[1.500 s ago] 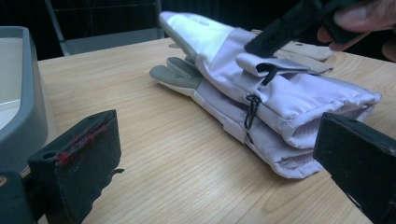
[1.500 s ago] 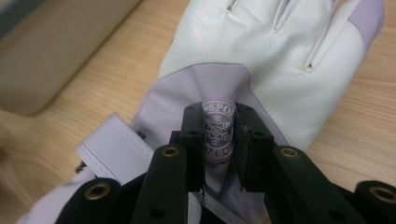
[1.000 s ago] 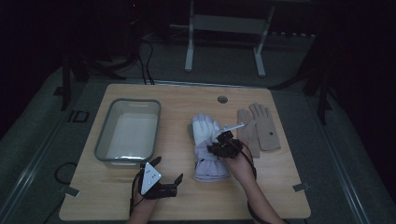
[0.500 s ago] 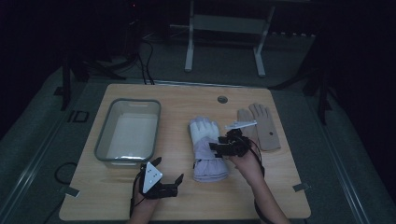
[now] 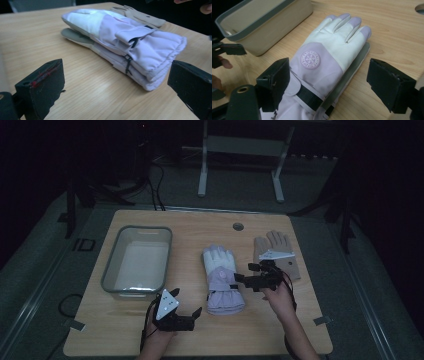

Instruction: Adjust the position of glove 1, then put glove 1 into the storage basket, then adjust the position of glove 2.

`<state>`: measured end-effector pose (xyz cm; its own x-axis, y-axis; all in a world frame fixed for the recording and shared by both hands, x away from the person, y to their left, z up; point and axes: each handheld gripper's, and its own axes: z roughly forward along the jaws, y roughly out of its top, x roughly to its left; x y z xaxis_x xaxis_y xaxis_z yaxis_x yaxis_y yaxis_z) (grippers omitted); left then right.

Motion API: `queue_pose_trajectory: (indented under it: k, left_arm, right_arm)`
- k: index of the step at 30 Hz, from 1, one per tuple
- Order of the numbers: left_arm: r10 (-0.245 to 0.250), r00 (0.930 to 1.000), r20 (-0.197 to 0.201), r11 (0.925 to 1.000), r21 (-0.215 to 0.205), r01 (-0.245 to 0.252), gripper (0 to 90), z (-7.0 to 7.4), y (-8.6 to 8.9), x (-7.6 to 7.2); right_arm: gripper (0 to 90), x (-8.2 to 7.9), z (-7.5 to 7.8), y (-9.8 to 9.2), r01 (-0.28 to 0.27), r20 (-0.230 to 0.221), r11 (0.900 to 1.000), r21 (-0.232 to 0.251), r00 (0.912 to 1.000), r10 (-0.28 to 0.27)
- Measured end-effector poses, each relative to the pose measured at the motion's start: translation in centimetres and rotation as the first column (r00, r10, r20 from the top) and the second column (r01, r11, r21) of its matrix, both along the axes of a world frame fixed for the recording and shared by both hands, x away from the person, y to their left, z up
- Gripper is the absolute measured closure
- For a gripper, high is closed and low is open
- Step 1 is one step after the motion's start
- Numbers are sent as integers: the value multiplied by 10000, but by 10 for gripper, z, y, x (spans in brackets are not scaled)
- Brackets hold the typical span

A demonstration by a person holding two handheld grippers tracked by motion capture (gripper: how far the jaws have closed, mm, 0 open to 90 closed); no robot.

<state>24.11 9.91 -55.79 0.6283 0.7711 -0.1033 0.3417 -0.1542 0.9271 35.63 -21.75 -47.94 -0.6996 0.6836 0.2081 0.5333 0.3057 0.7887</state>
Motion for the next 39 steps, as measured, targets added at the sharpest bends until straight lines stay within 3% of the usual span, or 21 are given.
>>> queue_pose_trajectory:
  k: [2, 5, 8, 12, 15, 18, 24, 26, 28, 33, 39]
  left_arm:
    - [-183, 9991, -389, 9998, -127, 178, 13, 1, -2, 3]
    - [-399, 9968, -699, 9990, -233, 383, 12, 5, -5, 6]
    - [-531, 9954, -797, 9984, -239, 514, 12, 11, -10, 8]
    - [-514, 9942, -944, 9986, 107, 526, 12, 19, -15, 13]
    - [-522, 9921, -1137, 9984, 176, 545, 13, 24, -19, 19]
    - [-548, 9902, -1285, 9974, 403, 604, 13, 28, -24, 25]
    - [-438, 9886, -1444, 9968, 600, 530, 13, 29, -30, 35]
    - [-463, 9863, -1581, 9971, 523, 552, 13, 28, -29, 36]
    - [-538, 9839, -1704, 9970, 466, 625, 13, 26, -28, 37]
    - [-553, 9821, -1799, 9966, 504, 654, 13, 25, -29, 35]
    - [-584, 9791, -1947, 9957, 587, 711, 13, 25, -31, 34]
  right_arm:
    - [186, -2, 1, -2, -47, 350, 9997, -240, 9994, 56]
    - [174, -2, 2, -5, -103, 597, 9997, -212, 9982, 115]
    - [182, -1, 4, -8, -61, 370, 10000, -67, 9993, 63]
    - [145, 2, 4, -13, 177, -234, 9997, 160, 9996, -173]
    - [142, 4, 3, -14, 241, -362, 9996, 162, 9991, -235]
    - [135, 7, 2, -14, 354, -609, 9981, 500, 9976, -324]
    - [137, 10, -1, -8, 376, -348, 9993, 9, 9987, -375]
    - [171, 12, -2, -9, 428, -350, 9991, -44, 9985, -429]
    - [207, 14, -4, -9, 468, -358, 9977, -481, 9982, -485]
    - [266, 17, -12, -4, 414, -385, 9946, -956, 9982, -453]
    - [271, 21, -18, -2, 380, -557, 9945, -979, 9975, -436]
